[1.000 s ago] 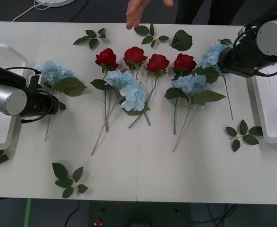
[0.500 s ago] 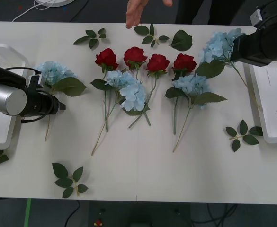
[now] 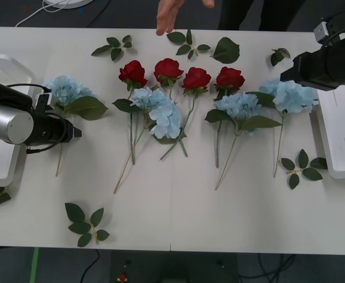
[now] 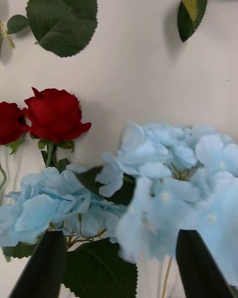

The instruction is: Place the red flowers into the right box and the blue flowers into the left box. If a person shows an open palm, hand one flower to the person first, then continue sorting.

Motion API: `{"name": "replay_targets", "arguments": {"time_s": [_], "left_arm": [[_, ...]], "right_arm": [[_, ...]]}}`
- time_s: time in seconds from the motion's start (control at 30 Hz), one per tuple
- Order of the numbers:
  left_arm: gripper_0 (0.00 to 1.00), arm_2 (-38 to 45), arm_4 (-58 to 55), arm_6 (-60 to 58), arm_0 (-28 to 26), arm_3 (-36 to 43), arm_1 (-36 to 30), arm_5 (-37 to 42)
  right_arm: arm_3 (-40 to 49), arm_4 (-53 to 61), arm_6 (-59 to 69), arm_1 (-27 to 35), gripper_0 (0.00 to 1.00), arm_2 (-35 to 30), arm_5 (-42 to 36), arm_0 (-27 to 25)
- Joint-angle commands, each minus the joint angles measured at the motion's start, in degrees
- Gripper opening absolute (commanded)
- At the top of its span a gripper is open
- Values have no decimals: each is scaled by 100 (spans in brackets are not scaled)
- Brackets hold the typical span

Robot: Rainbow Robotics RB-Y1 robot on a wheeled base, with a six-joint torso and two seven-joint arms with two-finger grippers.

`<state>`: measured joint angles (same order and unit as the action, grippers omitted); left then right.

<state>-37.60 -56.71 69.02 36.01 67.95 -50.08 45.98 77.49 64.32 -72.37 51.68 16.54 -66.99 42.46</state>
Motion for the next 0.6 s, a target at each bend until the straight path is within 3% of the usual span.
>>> {"name": "replay_targets", "arguments": {"time_s": [0.03, 0.37, 0.6], "left_arm": [[100, -98, 55, 314, 20, -19, -231, -46], [100, -98, 55, 314, 20, -19, -231, -46], [100, -98, 55, 314, 20, -19, -231, -46]], "right_arm": [[30, -210, -181, 238, 100, 148, 72, -28], [-682, -289, -190, 167, 100, 1123, 863, -98], [-14, -122, -111, 396, 100, 1141, 1469, -863]]}}
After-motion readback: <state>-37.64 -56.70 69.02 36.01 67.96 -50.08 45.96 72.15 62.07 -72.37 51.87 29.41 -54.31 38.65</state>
